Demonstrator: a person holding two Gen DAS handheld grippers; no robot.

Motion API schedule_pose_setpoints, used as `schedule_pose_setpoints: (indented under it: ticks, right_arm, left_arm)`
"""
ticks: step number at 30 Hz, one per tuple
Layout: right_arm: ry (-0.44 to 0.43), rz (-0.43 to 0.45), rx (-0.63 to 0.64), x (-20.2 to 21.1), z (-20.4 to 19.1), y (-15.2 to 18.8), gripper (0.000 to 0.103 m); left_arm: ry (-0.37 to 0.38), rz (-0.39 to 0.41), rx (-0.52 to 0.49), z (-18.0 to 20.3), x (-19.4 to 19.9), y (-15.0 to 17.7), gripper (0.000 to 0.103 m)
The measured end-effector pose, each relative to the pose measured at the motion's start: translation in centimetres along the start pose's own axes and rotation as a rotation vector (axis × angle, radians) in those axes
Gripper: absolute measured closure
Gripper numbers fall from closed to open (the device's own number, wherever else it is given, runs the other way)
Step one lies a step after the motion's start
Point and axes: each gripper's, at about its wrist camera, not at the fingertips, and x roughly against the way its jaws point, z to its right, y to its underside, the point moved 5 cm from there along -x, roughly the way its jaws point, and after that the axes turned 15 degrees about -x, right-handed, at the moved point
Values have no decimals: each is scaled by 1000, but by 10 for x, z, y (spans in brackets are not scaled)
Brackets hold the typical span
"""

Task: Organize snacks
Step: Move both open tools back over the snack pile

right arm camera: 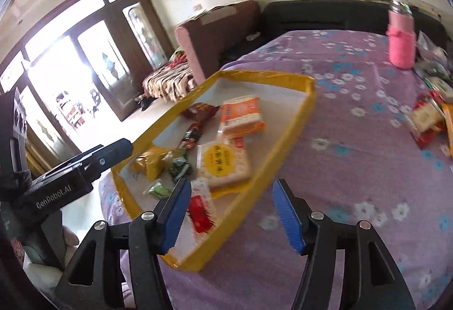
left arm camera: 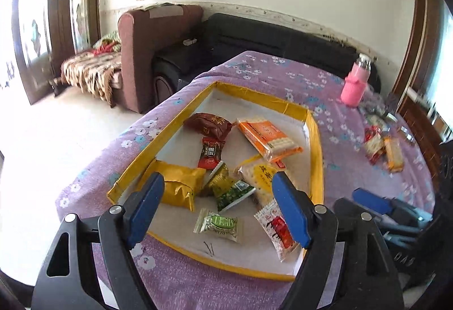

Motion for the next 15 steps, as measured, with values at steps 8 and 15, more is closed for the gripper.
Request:
schedule_pose_setpoints:
  ticks: [8, 15]
  right_arm:
    - [4, 17, -67, 17, 32, 1, 39]
    - [7, 28, -53, 20, 41, 1, 36]
  left_arm:
    - [15, -6, -64, 29, 5, -2, 24]
    - [27, 5, -85, 45, 12, -9, 24]
